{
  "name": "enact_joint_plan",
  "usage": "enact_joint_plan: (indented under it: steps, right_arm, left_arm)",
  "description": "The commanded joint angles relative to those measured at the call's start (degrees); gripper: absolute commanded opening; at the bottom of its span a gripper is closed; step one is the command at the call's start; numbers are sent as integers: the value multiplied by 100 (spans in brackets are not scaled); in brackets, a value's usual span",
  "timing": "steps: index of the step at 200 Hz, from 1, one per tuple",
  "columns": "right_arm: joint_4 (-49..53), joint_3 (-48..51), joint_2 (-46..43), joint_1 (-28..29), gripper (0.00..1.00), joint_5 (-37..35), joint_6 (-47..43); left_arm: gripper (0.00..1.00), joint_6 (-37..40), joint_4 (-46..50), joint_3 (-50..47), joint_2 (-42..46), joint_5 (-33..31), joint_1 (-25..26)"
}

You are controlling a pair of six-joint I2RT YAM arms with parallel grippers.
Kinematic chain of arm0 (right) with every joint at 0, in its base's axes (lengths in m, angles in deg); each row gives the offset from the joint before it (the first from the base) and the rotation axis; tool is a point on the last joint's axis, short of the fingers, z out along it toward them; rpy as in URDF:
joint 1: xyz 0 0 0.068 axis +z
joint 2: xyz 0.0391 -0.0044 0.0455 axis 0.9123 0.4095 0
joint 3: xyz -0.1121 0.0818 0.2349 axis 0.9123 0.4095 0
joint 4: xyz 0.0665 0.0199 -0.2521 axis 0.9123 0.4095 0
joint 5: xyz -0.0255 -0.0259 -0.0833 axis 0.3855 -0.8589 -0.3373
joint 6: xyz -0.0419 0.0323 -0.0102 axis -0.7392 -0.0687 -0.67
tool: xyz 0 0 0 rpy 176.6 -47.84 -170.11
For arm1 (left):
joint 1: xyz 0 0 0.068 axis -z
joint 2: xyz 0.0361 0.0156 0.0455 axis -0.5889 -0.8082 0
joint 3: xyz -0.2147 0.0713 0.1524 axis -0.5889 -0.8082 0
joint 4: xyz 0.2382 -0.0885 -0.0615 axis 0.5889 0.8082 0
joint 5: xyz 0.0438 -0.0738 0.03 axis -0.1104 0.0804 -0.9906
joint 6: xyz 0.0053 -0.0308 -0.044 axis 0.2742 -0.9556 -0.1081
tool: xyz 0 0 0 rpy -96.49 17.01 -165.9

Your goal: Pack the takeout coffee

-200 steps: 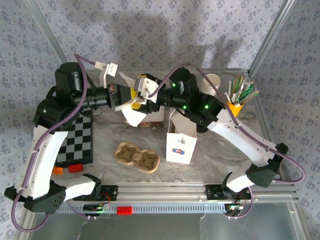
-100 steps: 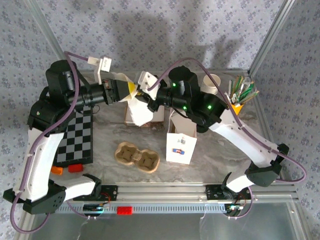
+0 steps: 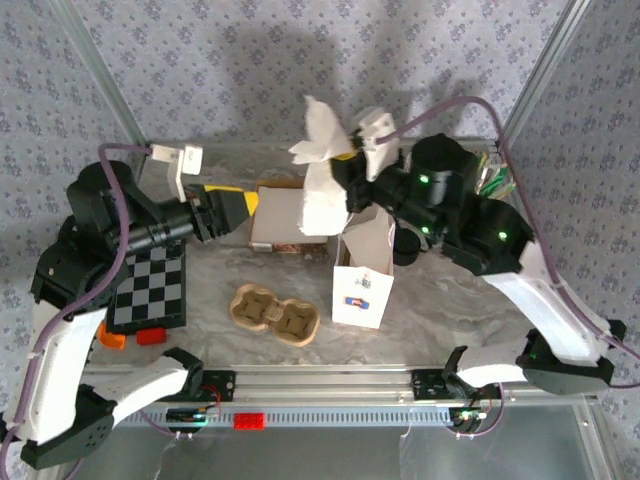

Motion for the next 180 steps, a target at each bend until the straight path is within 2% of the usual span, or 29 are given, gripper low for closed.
enact_joint_plan:
  steps: [1,31,52,82,114,126,140,180]
  right_arm:
    - [290,261,-418,-69,0,-707,548]
    - [546,371,-597,-126,0,-962,878]
    - [436,427,-697,-137,0,-1071,914]
    - [430,296,-777,-145,0,-984,1025]
    - [528,320,-949,-145,0,-1309,1048]
    - [529,433,-1048,-150,0,-1479,1069]
    - [461,574,-1171,-145,0,-1500,1104]
    - [600,800,-1446,-146,0,-1796,1175]
  left_arm:
    - [65,-73,-252,-418,-234,-579,501]
    - [72,75,-156,-410,-915,-1241,1444]
    - [77,134,-333,-411,-1346,-1588,1844]
    - [83,397,-118,-20,-2082,-1820,2111]
    - [84,663,-153,-22,-2382,-2077,2270]
    - [83,686,-266,-114,-2417,-2335,2270]
    - [81,744,-399,-147,-2496,-2326,2270]
    - [66,673,-637,-245,-2545,-2565,2270]
